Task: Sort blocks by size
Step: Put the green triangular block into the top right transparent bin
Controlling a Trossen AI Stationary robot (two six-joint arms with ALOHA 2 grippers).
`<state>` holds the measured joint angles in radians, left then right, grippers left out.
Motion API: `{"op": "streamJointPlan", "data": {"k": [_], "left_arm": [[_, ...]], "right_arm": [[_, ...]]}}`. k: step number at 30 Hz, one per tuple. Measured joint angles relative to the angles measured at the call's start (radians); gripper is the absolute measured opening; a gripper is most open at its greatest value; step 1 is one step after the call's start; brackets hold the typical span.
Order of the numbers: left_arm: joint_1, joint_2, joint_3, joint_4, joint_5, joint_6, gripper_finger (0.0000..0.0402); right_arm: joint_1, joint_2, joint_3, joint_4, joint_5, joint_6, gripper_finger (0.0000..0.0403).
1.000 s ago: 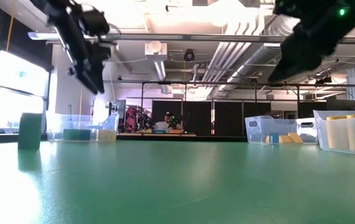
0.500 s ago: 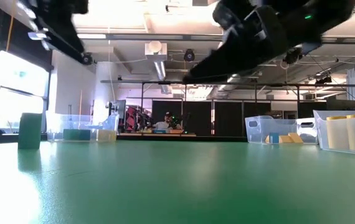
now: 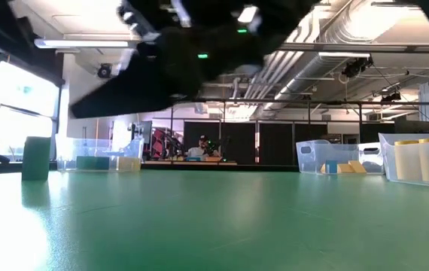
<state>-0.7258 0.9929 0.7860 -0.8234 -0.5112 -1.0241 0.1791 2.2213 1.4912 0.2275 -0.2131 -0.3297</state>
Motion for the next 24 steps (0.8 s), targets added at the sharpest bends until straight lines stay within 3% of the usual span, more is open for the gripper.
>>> {"op": "streamJointPlan", "data": {"k": [5, 12, 24], "left_arm": [[-0.110, 0.030, 0.000, -0.045, -0.017, -0.149, 0.0207], [-0.245, 0.089, 0.000, -0.056, -0.070, -0.321, 0.0207], [-0.310, 0.108, 0.000, -0.055, -0.152, -0.355, 0.0207]], "right_arm": [[0.011, 0.151, 0.245, -0.071, -0.098, 0.063, 0.0232], [0.072, 0.332, 0.501, -0.142, -0.109, 0.060, 0.0232], [0.081, 0.497, 0.697, -0.087, -0.082, 0.137, 0.0232]]}}
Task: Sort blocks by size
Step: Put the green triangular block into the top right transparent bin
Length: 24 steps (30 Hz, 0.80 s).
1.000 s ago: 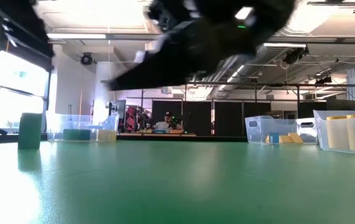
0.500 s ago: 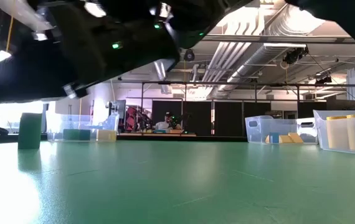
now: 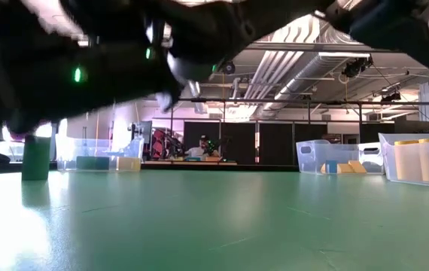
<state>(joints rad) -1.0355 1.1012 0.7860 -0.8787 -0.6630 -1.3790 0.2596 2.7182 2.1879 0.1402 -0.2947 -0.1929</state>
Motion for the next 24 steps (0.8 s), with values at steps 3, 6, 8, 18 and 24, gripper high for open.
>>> {"op": "streamJointPlan", "data": {"k": [3, 6, 8, 18, 24], "left_arm": [[0.000, 0.000, 0.000, 0.000, -0.004, 0.001, 0.0207], [0.000, 0.000, 0.000, 0.001, -0.008, 0.001, 0.0207], [0.000, 0.000, 0.000, 0.001, -0.009, 0.001, 0.0207], [0.000, 0.000, 0.000, 0.001, -0.047, 0.002, 0.0207], [0.000, 0.000, 0.000, 0.001, -0.051, 0.000, 0.0207]], "right_arm": [[-0.005, 0.037, 0.023, -0.003, -0.014, 0.032, 0.0232], [-0.004, 0.051, 0.033, 0.001, -0.029, 0.036, 0.0232], [-0.003, 0.060, 0.035, 0.010, -0.032, 0.036, 0.0232], [0.000, 0.104, 0.035, 0.081, -0.046, 0.104, 0.0232], [-0.009, 0.105, 0.036, 0.077, -0.049, 0.101, 0.0229]]}}
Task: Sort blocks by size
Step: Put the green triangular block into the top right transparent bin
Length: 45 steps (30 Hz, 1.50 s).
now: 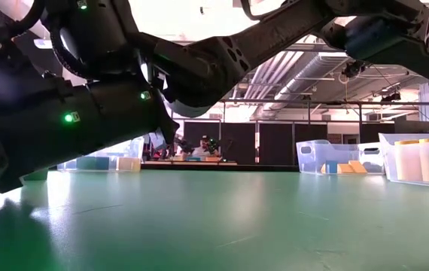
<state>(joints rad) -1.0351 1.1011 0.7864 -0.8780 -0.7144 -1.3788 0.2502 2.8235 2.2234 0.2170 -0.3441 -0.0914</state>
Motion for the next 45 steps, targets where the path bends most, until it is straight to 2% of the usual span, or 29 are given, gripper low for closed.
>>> {"op": "streamJointPlan", "data": {"k": [5, 9, 11, 14, 16, 18, 23, 27, 31, 39, 45], "left_arm": [[0.000, 0.000, 0.000, 0.002, 0.007, -0.001, 0.0207], [-0.003, 0.025, 0.019, 0.074, 0.124, 0.151, 0.0199], [-0.016, 0.079, 0.062, 0.092, 0.232, 0.208, 0.0189], [-0.034, 0.210, 0.147, 0.090, 0.405, 0.208, 0.0167], [-0.052, 0.313, 0.187, 0.113, 0.472, 0.205, 0.0152], [-0.064, 0.417, 0.205, 0.185, 0.496, 0.213, 0.0136], [-0.059, 0.626, 0.206, 0.290, 0.482, 0.207, 0.0100], [-0.052, 0.701, 0.211, 0.282, 0.426, 0.158, 0.0076], [-0.056, 0.712, 0.210, 0.274, 0.346, 0.139, 0.0058], [-0.032, 0.719, 0.192, 0.271, 0.181, 0.236, 0.0030], [0.006, 0.719, 0.184, 0.275, 0.173, 0.308, 0.0016]], "right_arm": [[0.001, 0.000, 0.001, -0.026, 0.033, -0.030, 0.0205], [0.001, 0.000, 0.001, -0.032, 0.037, -0.037, 0.0186], [0.001, 0.000, 0.001, -0.032, 0.039, -0.038, 0.0182], [0.000, 0.000, 0.001, -0.033, 0.040, -0.038, 0.0181], [0.000, 0.000, 0.001, -0.033, 0.043, -0.039, 0.0181], [-0.001, 0.000, 0.000, -0.031, 0.045, -0.039, 0.0181], [-0.002, 0.001, -0.001, -0.026, 0.046, -0.039, 0.0181], [-0.001, 0.001, -0.001, -0.024, 0.049, -0.024, 0.0181], [-0.002, 0.002, 0.009, -0.037, 0.056, 0.003, 0.0181], [-0.003, 0.004, 0.092, -0.183, 0.056, 0.004, 0.0181], [-0.006, 0.003, 0.133, -0.302, 0.065, -0.019, 0.0179]]}}
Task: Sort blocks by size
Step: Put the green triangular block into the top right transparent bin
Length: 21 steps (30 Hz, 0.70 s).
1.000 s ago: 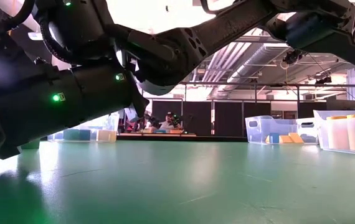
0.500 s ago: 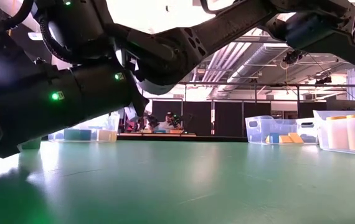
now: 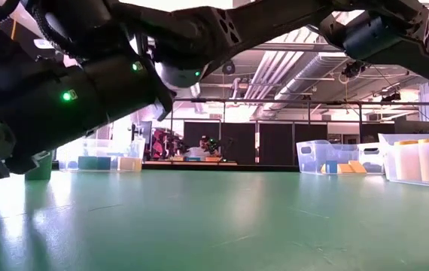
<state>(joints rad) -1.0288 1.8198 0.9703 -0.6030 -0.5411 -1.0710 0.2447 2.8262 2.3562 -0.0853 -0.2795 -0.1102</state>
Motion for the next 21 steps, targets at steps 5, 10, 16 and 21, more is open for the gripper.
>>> {"op": "streamJointPlan", "data": {"k": [5, 10, 16, 21], "left_arm": [[-0.004, -0.004, 0.001, -0.006, 0.031, -0.005, 0.0014], [-0.032, -0.031, -0.002, -0.016, 0.055, -0.061, 0.0013], [-0.078, -0.100, -0.002, -0.101, 0.044, -0.172, 0.0013], [-0.100, -0.109, -0.003, -0.101, -0.062, -0.201, 0.0013]], "right_arm": [[-0.001, -0.002, 0.003, -0.028, 0.017, 0.030, 0.0152], [-0.001, -0.003, 0.003, -0.048, 0.026, 0.032, 0.0132], [0.001, -0.054, -0.001, -0.163, 0.084, 0.024, 0.0132], [0.003, -0.171, -0.006, -0.472, 0.238, -0.095, 0.0132]]}}
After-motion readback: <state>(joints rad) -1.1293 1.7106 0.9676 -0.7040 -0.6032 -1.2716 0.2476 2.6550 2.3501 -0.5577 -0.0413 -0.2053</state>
